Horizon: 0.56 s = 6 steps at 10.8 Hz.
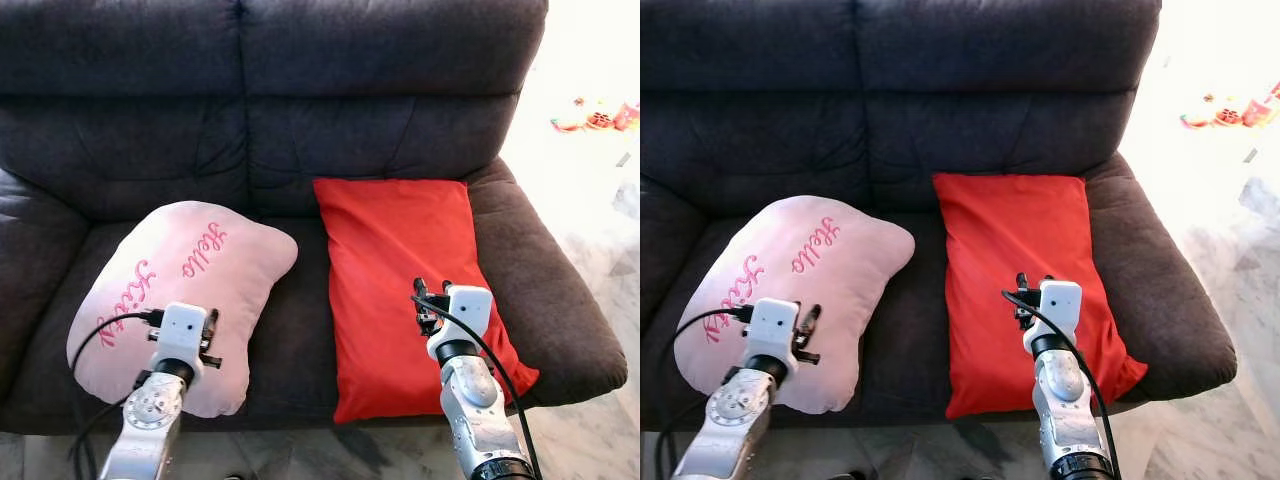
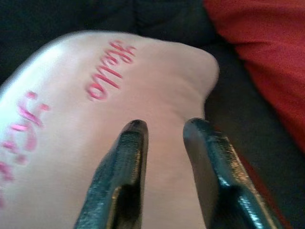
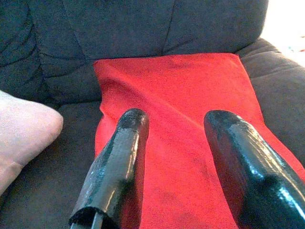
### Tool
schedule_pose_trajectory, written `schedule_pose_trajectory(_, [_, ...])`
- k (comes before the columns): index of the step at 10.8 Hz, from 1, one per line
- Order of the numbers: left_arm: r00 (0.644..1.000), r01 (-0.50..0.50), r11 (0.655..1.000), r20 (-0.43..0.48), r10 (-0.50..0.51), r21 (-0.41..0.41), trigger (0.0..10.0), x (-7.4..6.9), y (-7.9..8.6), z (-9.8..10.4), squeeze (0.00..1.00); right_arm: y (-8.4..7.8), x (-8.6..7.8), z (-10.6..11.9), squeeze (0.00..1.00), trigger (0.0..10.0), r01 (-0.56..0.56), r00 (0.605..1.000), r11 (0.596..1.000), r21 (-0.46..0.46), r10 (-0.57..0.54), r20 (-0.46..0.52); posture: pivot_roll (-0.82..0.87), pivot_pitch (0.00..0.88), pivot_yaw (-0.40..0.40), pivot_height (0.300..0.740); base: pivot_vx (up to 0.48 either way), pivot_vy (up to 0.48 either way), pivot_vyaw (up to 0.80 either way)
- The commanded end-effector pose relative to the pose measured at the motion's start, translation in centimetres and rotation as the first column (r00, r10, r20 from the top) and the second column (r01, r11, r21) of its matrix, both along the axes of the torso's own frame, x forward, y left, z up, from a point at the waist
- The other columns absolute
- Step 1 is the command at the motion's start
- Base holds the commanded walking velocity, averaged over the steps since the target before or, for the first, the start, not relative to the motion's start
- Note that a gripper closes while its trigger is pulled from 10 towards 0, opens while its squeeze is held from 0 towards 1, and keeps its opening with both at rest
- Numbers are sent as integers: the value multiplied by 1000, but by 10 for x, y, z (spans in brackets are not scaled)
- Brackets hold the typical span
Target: Move the pillow to the sofa from floor
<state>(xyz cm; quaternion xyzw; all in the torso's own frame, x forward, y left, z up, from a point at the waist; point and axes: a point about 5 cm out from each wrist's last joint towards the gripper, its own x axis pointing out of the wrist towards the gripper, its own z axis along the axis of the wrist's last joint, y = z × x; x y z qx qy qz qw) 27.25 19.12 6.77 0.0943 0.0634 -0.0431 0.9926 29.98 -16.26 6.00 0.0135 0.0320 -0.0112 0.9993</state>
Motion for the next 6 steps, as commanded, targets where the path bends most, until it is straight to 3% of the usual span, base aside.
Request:
schedule_pose_trajectory(1, [996,-19,998,-93,13,-65,10000,-4,2,-14,1000,1,-1,-5,0,10000,-7,1000,1000,-1,7,-28,174,157,-31,740,0,0,0])
schedule_pose_trajectory(3, [990,-35,993,-142,20,-109,10000,-5,2,-21,1000,3,-1,-6,0,10000,-15,999,1000,2,15,-32,172,154,-29,740,0,0,0])
schedule_pose_trajectory(4, [989,-36,981,-150,7,-190,10000,-5,-1,-22,1000,4,-1,-7,0,10000,-17,999,1000,2,17,-37,172,155,-29,740,0,0,0])
schedule_pose_trajectory(6, [987,-40,984,-157,13,-175,10000,-4,-1,-22,1000,4,-1,-8,0,10000,-18,999,1000,2,18,-42,173,155,-31,740,0,0,0])
